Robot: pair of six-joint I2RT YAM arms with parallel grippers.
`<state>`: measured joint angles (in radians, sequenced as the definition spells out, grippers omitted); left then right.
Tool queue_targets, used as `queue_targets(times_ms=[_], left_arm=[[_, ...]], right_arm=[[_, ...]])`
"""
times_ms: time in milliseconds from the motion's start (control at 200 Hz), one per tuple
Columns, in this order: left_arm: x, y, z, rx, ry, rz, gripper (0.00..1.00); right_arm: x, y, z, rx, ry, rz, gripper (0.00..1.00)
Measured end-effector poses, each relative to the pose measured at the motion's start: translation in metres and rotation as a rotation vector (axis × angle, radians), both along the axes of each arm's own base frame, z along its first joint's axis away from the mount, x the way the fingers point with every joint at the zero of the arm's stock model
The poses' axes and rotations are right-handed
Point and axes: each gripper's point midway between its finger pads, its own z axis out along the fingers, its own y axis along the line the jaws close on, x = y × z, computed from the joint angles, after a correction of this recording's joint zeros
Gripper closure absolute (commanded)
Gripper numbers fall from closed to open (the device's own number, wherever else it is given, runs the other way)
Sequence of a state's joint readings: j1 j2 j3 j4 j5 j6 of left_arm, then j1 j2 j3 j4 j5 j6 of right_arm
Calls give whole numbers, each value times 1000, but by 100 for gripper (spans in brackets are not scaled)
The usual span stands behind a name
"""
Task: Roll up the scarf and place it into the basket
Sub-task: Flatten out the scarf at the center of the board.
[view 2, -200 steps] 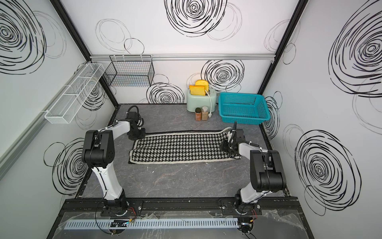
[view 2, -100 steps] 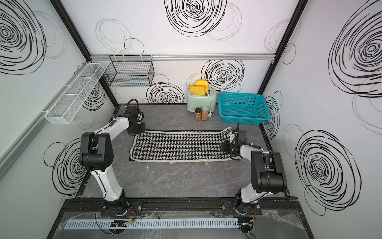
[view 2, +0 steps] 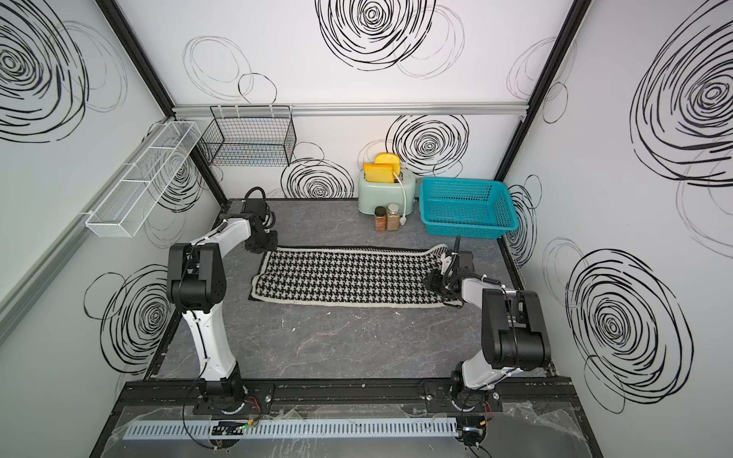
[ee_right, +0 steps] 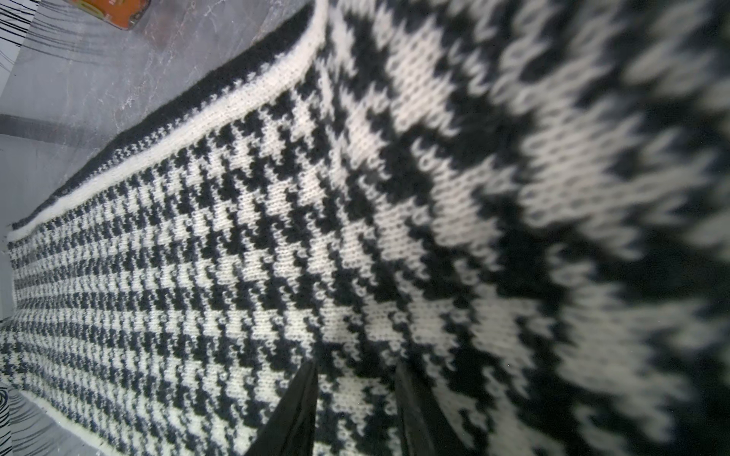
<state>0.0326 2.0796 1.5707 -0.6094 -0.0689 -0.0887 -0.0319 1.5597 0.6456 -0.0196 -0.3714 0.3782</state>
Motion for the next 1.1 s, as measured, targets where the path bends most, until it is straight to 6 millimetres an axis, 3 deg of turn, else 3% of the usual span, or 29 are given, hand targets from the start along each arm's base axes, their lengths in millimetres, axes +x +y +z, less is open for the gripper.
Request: queue_targets(times_ms=[115, 265, 335, 465, 560, 680, 815, 980, 1050, 1100], left_arm=[[-14, -10, 21, -57, -46, -4, 58], [-81, -34, 44, -187, -79, -9, 59], [-103, -42, 36, -234, -52, -9, 60], [-123, -46, 0, -305, 42, 24, 60], [-126, -41, -18, -338, 83, 58, 60], [-126, -28, -26, -341, 92, 96, 58], [-128, -8, -25, -316, 83, 141, 45], [-125, 0, 2, -249, 42, 132, 46], [-116, -17, 22, -250, -10, 80, 46], [-113, -35, 34, -270, -46, 39, 47]], right_arm=[[0, -2, 1, -5, 5, -12, 62], [-1, -4, 2, -11, 23, -33, 62], [-1, -6, 2, -17, 32, -41, 62], [-1, -8, 2, -27, 42, -46, 62], [-1, -8, 2, -27, 41, -47, 62], [-2, -8, 1, -26, 42, -48, 62], [-1, -10, 1, -23, 42, -54, 62], [0, -13, 1, -18, 37, -61, 59], [0, -13, 2, -14, 36, -59, 55], [0, -12, 4, -13, 35, -58, 43]])
